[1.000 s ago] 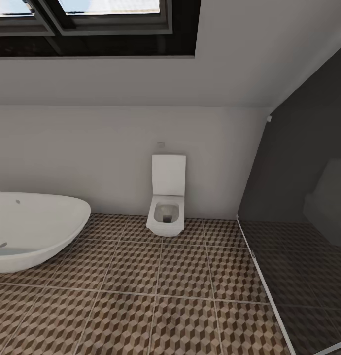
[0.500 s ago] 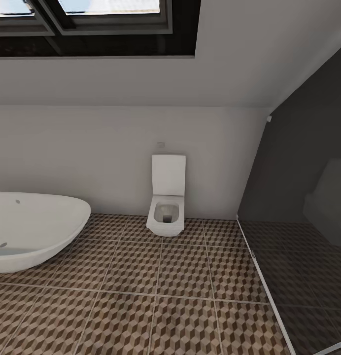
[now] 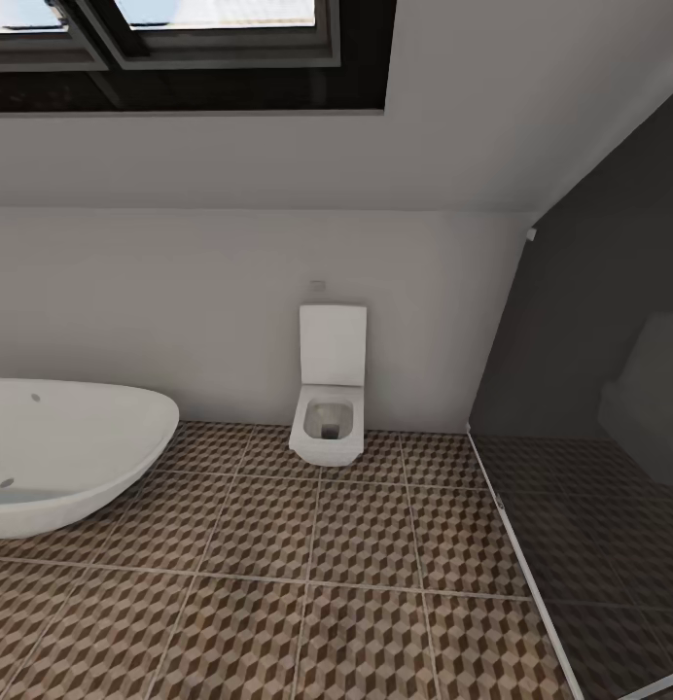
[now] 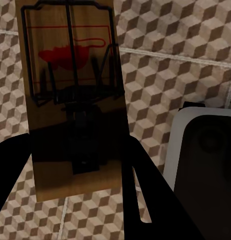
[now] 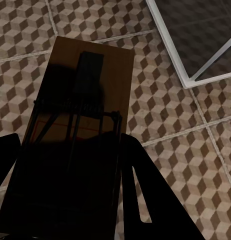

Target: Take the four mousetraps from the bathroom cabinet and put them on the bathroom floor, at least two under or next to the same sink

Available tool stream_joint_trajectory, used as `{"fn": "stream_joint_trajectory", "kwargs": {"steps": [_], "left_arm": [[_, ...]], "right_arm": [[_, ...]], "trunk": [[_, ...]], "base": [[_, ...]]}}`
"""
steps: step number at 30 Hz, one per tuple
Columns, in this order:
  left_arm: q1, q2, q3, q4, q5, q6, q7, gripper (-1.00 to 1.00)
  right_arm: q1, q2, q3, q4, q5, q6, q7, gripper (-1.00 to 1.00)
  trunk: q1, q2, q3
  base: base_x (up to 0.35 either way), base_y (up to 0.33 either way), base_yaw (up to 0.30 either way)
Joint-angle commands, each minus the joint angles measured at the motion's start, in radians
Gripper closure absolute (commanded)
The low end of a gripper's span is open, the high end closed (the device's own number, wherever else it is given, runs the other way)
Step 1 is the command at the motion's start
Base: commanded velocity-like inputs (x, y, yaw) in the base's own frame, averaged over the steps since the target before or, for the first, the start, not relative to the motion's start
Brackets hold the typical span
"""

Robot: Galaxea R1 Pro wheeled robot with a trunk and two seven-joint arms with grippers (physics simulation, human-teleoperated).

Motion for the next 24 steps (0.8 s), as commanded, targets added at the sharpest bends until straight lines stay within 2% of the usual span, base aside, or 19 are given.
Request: {"fn": "stream_joint_trajectory", "kwargs": {"steps": [1, 24], "left_arm": [[-0.001, -0.001, -0.007, 0.003, -0.002, -0.003, 0.006, 1.0], [-0.001, -0.001, -0.007, 0.003, -0.002, -0.003, 0.006, 1.0]], "right_arm": [[-0.001, 0.0, 0.009, 0.0, -0.002, -0.001, -0.009, 1.0], [-0.001, 0.0, 0.009, 0.0, -0.002, -0.001, -0.009, 1.0]], "trunk": [[0.001, -0.002, -0.002], [0.001, -0.002, -0.002]], "base": [[0.0, 0.0, 0.0], [0.0, 0.0, 0.0]]}}
